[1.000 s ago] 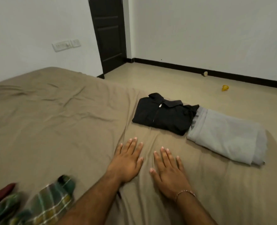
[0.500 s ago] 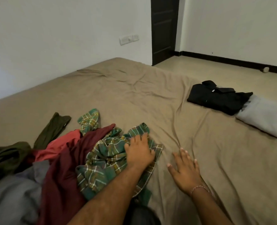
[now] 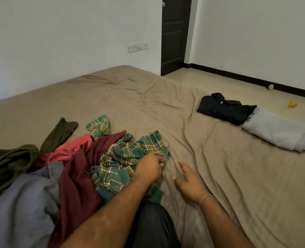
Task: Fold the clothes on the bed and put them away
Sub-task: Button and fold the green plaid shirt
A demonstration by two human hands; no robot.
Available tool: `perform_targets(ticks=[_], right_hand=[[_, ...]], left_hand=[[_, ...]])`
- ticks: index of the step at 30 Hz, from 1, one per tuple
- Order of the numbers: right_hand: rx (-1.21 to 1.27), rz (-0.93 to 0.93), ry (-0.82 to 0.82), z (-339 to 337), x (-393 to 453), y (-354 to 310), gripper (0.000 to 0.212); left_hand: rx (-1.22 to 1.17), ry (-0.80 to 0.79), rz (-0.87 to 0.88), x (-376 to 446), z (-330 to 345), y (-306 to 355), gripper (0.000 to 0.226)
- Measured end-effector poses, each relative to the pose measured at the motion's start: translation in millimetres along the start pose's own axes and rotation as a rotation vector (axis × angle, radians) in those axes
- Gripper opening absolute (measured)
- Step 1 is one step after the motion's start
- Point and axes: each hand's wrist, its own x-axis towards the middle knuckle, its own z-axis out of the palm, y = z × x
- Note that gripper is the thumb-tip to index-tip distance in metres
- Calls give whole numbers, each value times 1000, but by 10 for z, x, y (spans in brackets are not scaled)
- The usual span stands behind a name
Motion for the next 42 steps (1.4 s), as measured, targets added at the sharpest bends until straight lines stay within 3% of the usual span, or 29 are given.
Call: perform_targets(ticks=[2,5,6,8,10,14,18,21,23,24,26,28,33,38,39,42], right_hand=[[131,-95,106,-109,23,-86,76],[-31,-306,169,-406,87,-334,79],[-54,-343,148,-513,87,-437,74],[128,-382,75,-701,58,-664,55],[400,-381,5,-821,-34,-939,42],[716,-382,-129,-1051,-207,-1416,54],[877,-444,76,-1388,-364,-1864,37],[832,-494,284,-1726,-486,-2197,21],[766,-501,408,-1935,-538,-2387,7],[740,-493,478,-2044,-556,-2448,3],[687,-463,632,-2270,-613,-2515,4],[656,-429,738,-2477,-660,-2479,5],[578,-396,946,-2887,-872,-2230,8],[481,-407,1043,-3270,-1110,-2170,11],[436,-411,1039,-3363,-1171,-2179,16],[309,-422,891,-3605,-1375,-2173,57]], left_hand=[[-269,-87,107,54,-233,52,13],[-535,-189,280,95,-688,162,13],[-617,-223,331,105,-850,199,17],[-717,-285,408,123,-1192,294,24],[-762,-305,468,112,-1521,403,22],[-765,-326,558,136,-2101,637,23],[-610,-200,650,78,-2674,999,27],[-593,-106,688,97,-3072,1211,44],[-414,-85,680,174,-3263,1256,66],[-275,-88,644,232,-3321,1260,61],[15,-96,518,290,-3365,1257,30],[89,-100,415,312,-3343,1200,8],[-86,10,282,344,-3412,966,11],[-420,229,349,262,-3622,1272,20],[-476,275,371,246,-3699,1382,19],[-612,303,424,264,-3917,1564,6]])
